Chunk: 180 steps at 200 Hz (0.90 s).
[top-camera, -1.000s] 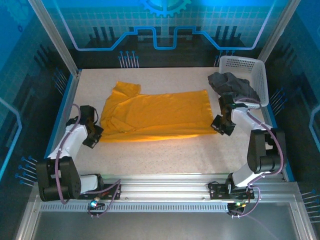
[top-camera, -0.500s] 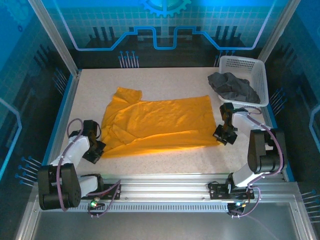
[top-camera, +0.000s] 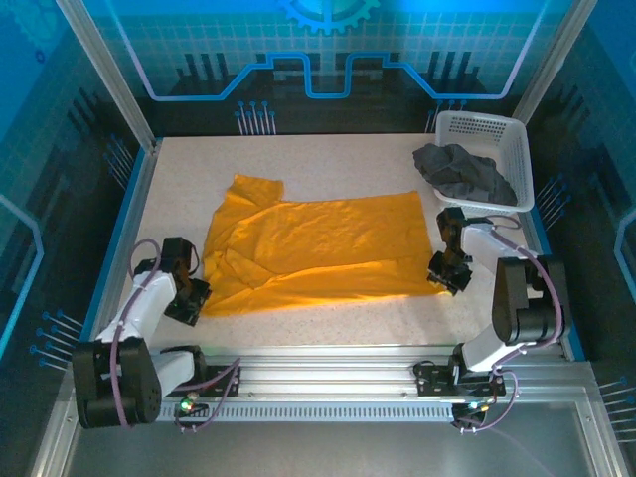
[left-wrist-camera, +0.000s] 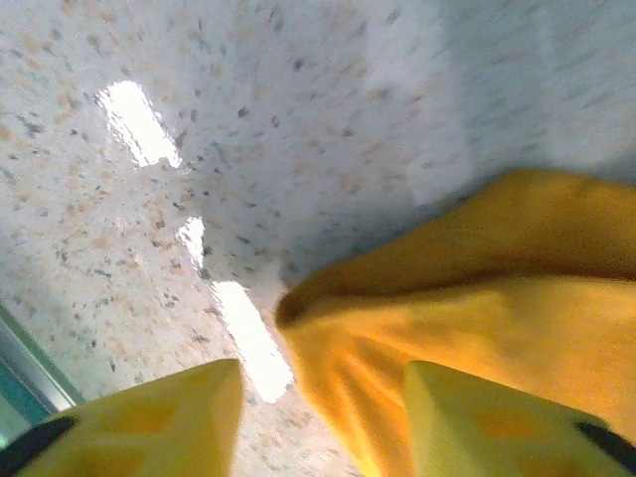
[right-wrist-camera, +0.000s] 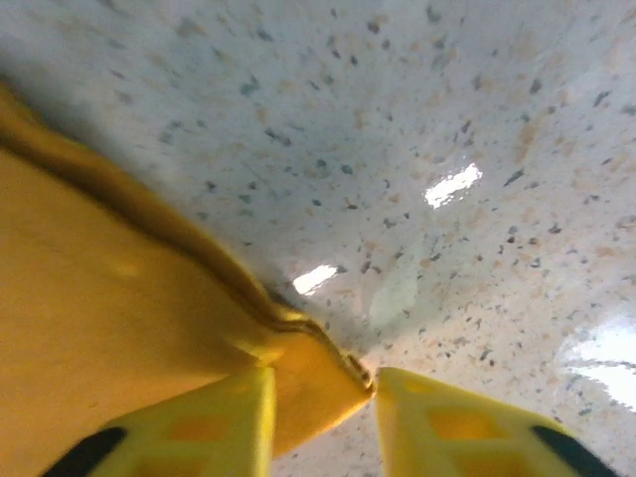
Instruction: Fold and stack the t-shirts
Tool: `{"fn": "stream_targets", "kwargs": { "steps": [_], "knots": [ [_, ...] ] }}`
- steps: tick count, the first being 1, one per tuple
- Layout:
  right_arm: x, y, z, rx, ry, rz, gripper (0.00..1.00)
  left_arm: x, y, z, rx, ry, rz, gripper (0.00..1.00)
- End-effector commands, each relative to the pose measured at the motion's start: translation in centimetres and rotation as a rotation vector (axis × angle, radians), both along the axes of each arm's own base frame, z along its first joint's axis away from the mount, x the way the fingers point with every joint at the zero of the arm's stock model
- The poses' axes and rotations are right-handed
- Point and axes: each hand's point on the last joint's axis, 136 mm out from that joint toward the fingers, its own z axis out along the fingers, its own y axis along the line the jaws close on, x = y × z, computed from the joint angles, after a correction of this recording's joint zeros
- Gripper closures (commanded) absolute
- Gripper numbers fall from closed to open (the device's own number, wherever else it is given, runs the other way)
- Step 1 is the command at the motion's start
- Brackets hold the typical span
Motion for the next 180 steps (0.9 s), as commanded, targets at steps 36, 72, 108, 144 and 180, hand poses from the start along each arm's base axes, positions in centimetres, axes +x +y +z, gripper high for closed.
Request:
{"fn": "stream_targets", "kwargs": {
  "steps": [36, 72, 108, 144, 180],
  "knots": [
    [6.7, 11.9, 9.8, 0.364, -0.52, 0.434, 0.46, 5.3, -7.0, 4.0, -0.16, -0.19, 0.015, 0.44],
    [6.2, 20.1, 11.9, 0.601, -0.578, 0.672, 0.46, 5.7, -11.3, 1.0, -0.247, -0.129, 0.045, 0.44],
    [6.0, 21.3, 10.9, 0.628, -0.547, 0.655, 0.49, 7.1, -12.9, -0.5, -0.264, -0.1, 0.021, 0.45],
    [6.0, 21.0, 10.5, 0.612, -0.532, 0.645, 0.5, 7.5, -13.6, -1.8, -0.258, -0.074, 0.005, 0.55],
    [5.9, 20.8, 10.4, 0.604, -0.525, 0.637, 0.52, 9.1, -13.4, -1.0, -0.229, -0.113, -0.014, 0.8]
  ]
}}
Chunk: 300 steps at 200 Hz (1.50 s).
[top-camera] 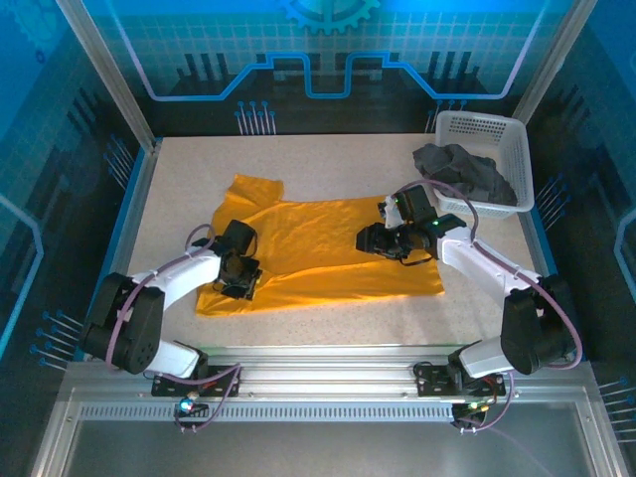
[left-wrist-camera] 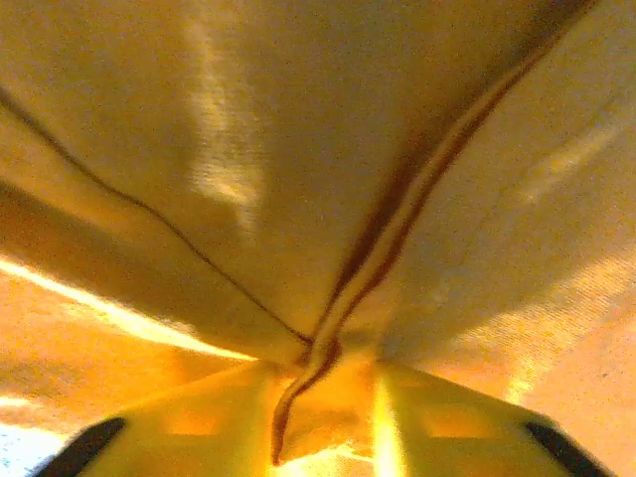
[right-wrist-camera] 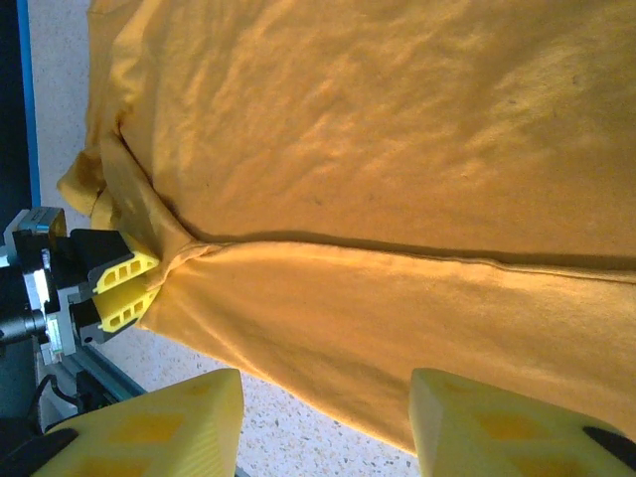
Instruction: Fold and stack the t-shirts
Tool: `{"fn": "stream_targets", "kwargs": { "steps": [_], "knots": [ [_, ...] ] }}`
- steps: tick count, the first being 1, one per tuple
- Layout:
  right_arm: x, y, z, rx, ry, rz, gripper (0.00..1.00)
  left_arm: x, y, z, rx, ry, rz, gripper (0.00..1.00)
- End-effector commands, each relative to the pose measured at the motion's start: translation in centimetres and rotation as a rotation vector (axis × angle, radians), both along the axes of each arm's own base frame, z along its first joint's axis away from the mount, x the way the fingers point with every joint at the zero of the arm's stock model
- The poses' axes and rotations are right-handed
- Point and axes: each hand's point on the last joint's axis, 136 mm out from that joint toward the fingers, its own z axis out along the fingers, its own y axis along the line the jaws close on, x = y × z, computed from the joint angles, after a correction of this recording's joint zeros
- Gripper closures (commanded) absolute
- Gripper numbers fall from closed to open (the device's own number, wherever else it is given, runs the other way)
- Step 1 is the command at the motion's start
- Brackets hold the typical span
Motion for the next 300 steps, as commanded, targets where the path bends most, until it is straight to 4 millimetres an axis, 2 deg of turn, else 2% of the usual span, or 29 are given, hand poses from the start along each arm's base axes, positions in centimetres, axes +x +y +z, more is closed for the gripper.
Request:
{"fn": "stream_targets", "kwargs": {
  "steps": [1, 46, 88, 124, 146, 178, 189, 204, 210, 219, 242, 254, 268, 284, 300],
  "knots": [
    [-0.1, 0.4, 0.2, 0.015, 0.009, 0.007, 0.52, 2.0, -0.6, 1.5, -0.001, -0.061, -0.012, 0.81],
    [0.0, 0.1, 0.1, 0.008, 0.017, -0.005, 0.55, 3.9, -1.2, 2.8, 0.04, -0.077, -0.1, 1.0],
    [0.3, -0.3, 0.2, 0.006, 0.021, -0.016, 0.58, 6.8, -3.0, 3.7, 0.079, -0.095, -0.29, 1.0],
    [0.2, -0.5, 0.0, 0.007, 0.033, -0.023, 0.59, 7.4, -4.0, 3.3, 0.149, -0.044, -0.47, 1.0],
    [0.0, -0.6, 0.0, 0.009, 0.036, -0.025, 0.59, 7.5, -4.2, 2.6, 0.169, -0.04, -0.517, 1.0],
    [-0.4, -0.6, -0.5, 0.009, 0.048, -0.025, 0.59, 8.9, -5.0, 2.3, 0.16, -0.1, -0.567, 1.0],
    [-0.5, -0.7, -0.6, 0.005, 0.054, -0.026, 0.59, 9.3, -5.0, 2.5, 0.171, -0.117, -0.591, 0.89],
    [-0.7, -0.9, -0.8, -0.002, 0.06, -0.029, 0.59, 9.8, -4.5, 3.5, 0.203, -0.143, -0.608, 0.6],
    [-0.7, -1.0, -0.9, -0.007, 0.062, -0.029, 0.58, 10.1, -4.2, 4.2, 0.215, -0.163, -0.612, 0.54],
    [-0.7, -1.2, -1.0, -0.017, 0.066, -0.035, 0.58, 10.5, -3.6, 5.3, 0.229, -0.197, -0.608, 0.49],
    [-1.0, -2.1, -1.7, -0.055, 0.085, -0.058, 0.56, 10.9, 0.4, 7.2, 0.257, -0.238, -0.528, 0.49],
    [-1.1, -2.5, -2.2, -0.066, 0.099, -0.073, 0.56, 10.6, 3.4, 7.1, 0.251, -0.233, -0.455, 0.51],
    [-1.2, -2.8, -2.8, -0.071, 0.119, -0.083, 0.56, 10.3, 5.9, 6.7, 0.212, -0.23, -0.381, 0.57],
    [-1.2, -2.8, -3.0, -0.075, 0.122, -0.081, 0.57, 10.2, 7.2, 6.6, 0.181, -0.24, -0.339, 0.62],
    [-1.0, -2.6, -3.1, -0.078, 0.119, -0.074, 0.58, 10.2, 7.3, 6.3, 0.167, -0.239, -0.331, 0.65]
  ]
}}
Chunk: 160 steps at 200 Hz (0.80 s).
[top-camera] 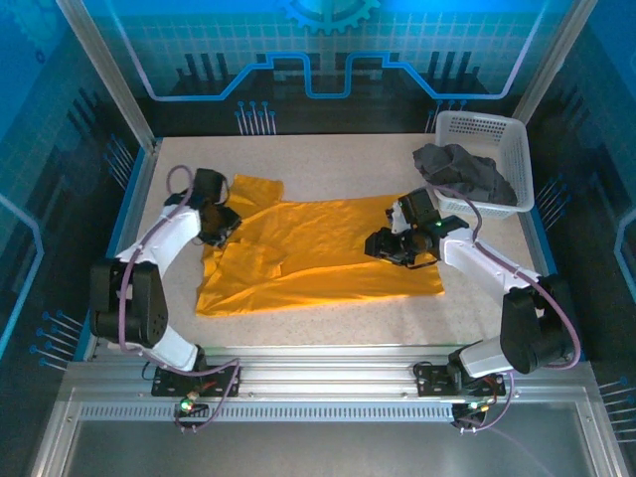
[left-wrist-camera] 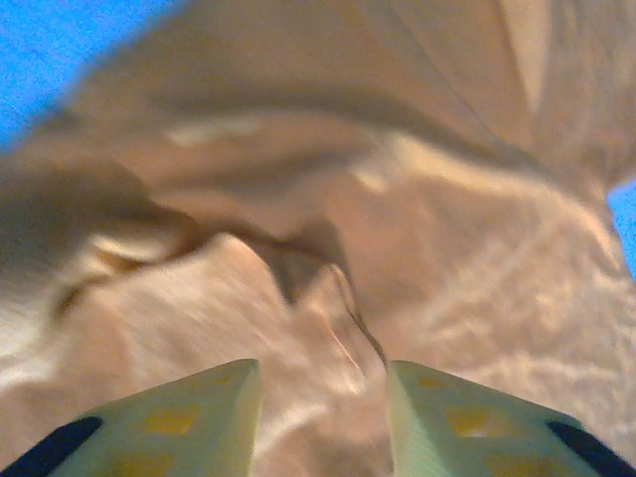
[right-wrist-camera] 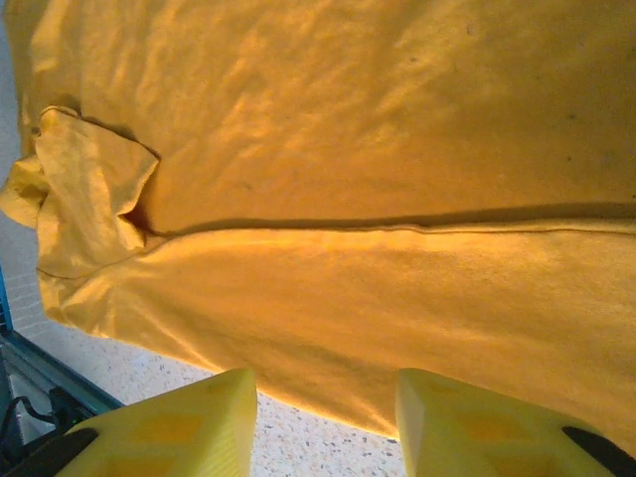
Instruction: Fold and stack the t-shirts
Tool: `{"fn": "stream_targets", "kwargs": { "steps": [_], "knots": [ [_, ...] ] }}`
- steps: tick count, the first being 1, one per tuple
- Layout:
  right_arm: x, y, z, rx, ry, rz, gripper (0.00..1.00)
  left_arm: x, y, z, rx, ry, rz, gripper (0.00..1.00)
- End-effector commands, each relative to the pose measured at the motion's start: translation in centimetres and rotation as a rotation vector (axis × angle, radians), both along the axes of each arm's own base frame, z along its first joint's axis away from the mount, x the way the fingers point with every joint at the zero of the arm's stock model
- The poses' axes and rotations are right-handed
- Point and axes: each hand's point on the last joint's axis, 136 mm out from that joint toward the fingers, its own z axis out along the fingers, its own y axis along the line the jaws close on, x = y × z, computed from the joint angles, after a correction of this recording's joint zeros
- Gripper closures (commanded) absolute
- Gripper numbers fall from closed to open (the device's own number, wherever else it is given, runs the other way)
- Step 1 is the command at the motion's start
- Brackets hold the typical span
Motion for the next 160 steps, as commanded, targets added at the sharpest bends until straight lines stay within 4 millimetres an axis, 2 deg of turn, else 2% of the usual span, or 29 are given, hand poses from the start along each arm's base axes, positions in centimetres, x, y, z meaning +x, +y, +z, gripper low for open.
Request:
{"fn": "stream_targets", "kwargs": {
  "steps": [1, 31, 50, 70, 97, 123, 160],
  "knots": [
    [-0.2, -0.4, -1.0, -0.019, 0.036, -0.009, 0.58, -0.9, -0.9, -1.0, -0.053, 0.025, -0.043, 0.65],
    [0.2, 0.7, -1.2, 0.006, 0.041, 0.022, 0.56, -1.0, -2.2, -3.2, -0.156, 0.05, 0.019, 0.6],
    [0.7, 2.6, -0.7, 0.061, 0.025, 0.071, 0.55, -0.5, -2.5, -4.1, -0.194, 0.051, 0.064, 0.52],
    [1.0, 4.3, -0.3, 0.083, 0.016, 0.109, 0.54, 0.4, -2.8, -4.5, -0.223, 0.041, 0.098, 0.51],
    [1.3, 5.0, -0.6, 0.085, 0.03, 0.107, 0.54, 1.2, -2.9, -5.4, -0.237, 0.059, 0.127, 0.51],
    [1.5, 5.0, -0.6, 0.081, 0.03, 0.108, 0.54, 2.2, -2.0, -6.2, -0.213, 0.064, 0.152, 0.52],
    [1.4, 4.6, -0.8, 0.061, 0.035, 0.107, 0.55, 3.6, 0.2, -6.8, -0.174, 0.066, 0.196, 0.57]
  ]
}}
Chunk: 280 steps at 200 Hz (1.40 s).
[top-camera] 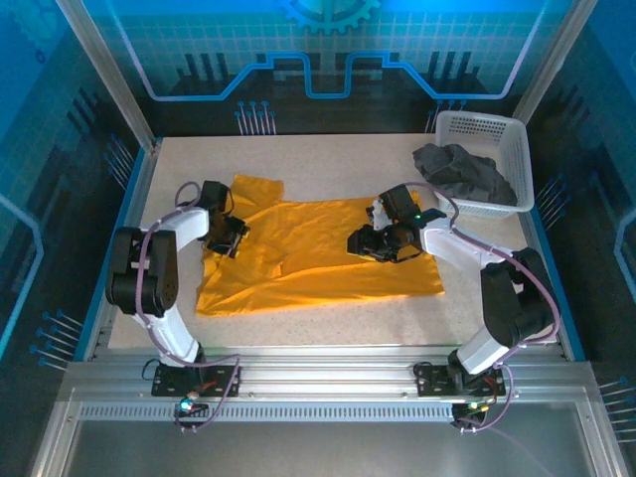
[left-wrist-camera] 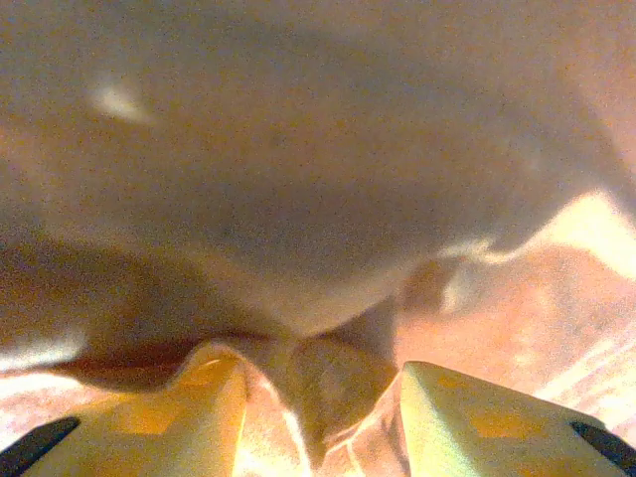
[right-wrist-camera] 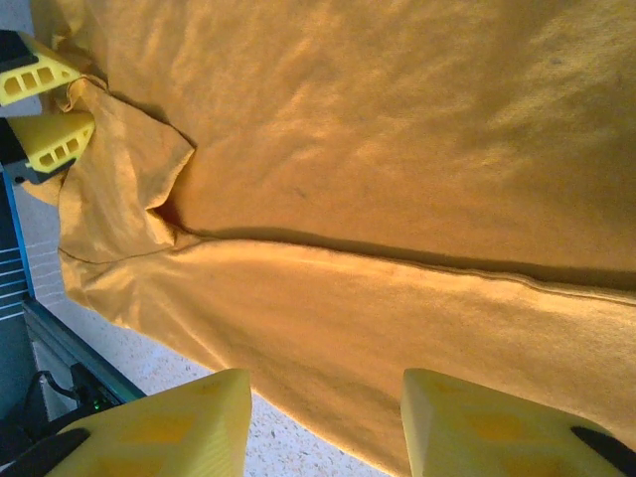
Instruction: Fold and stack the t-shirts
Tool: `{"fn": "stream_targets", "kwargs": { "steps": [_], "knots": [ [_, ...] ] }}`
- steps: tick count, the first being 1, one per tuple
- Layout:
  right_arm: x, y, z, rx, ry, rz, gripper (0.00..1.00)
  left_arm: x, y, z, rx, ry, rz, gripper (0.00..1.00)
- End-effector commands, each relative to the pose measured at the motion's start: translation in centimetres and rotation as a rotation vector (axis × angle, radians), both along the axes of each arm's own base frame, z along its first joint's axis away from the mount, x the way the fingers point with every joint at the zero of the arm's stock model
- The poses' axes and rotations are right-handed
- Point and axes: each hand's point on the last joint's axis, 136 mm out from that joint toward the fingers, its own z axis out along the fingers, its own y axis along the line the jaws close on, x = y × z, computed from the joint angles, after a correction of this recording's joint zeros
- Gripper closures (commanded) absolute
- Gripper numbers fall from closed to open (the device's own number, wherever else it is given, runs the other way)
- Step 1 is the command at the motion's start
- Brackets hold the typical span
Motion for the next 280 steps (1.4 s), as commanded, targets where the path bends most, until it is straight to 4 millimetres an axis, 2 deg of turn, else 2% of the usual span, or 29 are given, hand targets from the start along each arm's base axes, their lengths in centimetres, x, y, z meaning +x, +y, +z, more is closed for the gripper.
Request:
{"fn": "stream_targets", "kwargs": {
  "steps": [1, 42, 63, 81, 96, 119, 135, 163, 203, 215, 233, 245, 258, 280],
  "knots": [
    [0.1, 0.4, 0.5, 0.005, 0.003, 0.014, 0.55, 1.8, 1.9, 0.4, 0.029, -0.026, 0.047, 0.57],
    [0.0, -0.4, 0.3, -0.011, 0.007, -0.001, 0.55, 1.9, 4.0, 0.8, 0.069, -0.022, 0.037, 0.58],
    [-0.2, -0.8, 0.4, -0.027, 0.001, 0.004, 0.56, 1.1, 4.9, 2.1, 0.11, -0.031, 0.014, 0.58],
    [-0.8, -1.2, 0.3, -0.04, 0.003, 0.015, 0.56, -0.8, 5.7, 3.9, 0.168, -0.038, 0.003, 0.57],
    [-1.4, -1.4, 0.1, -0.043, 0.009, 0.02, 0.56, -3.0, 6.7, 4.5, 0.21, -0.021, 0.008, 0.53],
    [-2.0, -1.5, -0.3, -0.035, 0.019, 0.025, 0.56, -6.1, 8.4, 3.5, 0.223, 0.035, 0.02, 0.5],
    [-2.3, -1.1, -0.5, -0.013, 0.03, 0.039, 0.56, -7.0, 9.1, 2.3, 0.19, 0.043, 0.033, 0.49],
    [-2.8, -0.1, -0.4, 0.028, 0.044, 0.087, 0.56, -6.0, 9.3, 0.4, 0.145, 0.018, -0.015, 0.5],
    [-3.5, -0.5, -1.0, 0.013, 0.071, 0.093, 0.56, -3.7, 9.5, -1.5, 0.143, -0.026, -0.078, 0.56],
    [-3.6, -0.6, -1.1, 0.01, 0.077, 0.084, 0.56, -3.5, 9.5, -1.9, 0.141, -0.018, -0.088, 0.64],
    [-3.8, -0.7, -1.4, 0.002, 0.088, 0.074, 0.56, -3.7, 10.3, -2.4, 0.178, 0.019, -0.094, 0.85],
    [-3.9, -0.9, -1.6, -0.009, 0.096, 0.069, 0.57, -3.4, 11.1, -2.2, 0.206, 0.016, -0.086, 0.95],
    [-4.1, -1.2, -1.9, -0.029, 0.108, 0.065, 0.57, -2.7, 11.9, -1.6, 0.225, -0.005, -0.073, 1.0],
    [-4.6, -1.5, -2.8, -0.059, 0.14, 0.065, 0.58, -1.1, 12.9, -0.6, 0.239, -0.044, -0.066, 1.0]
  ]
}}
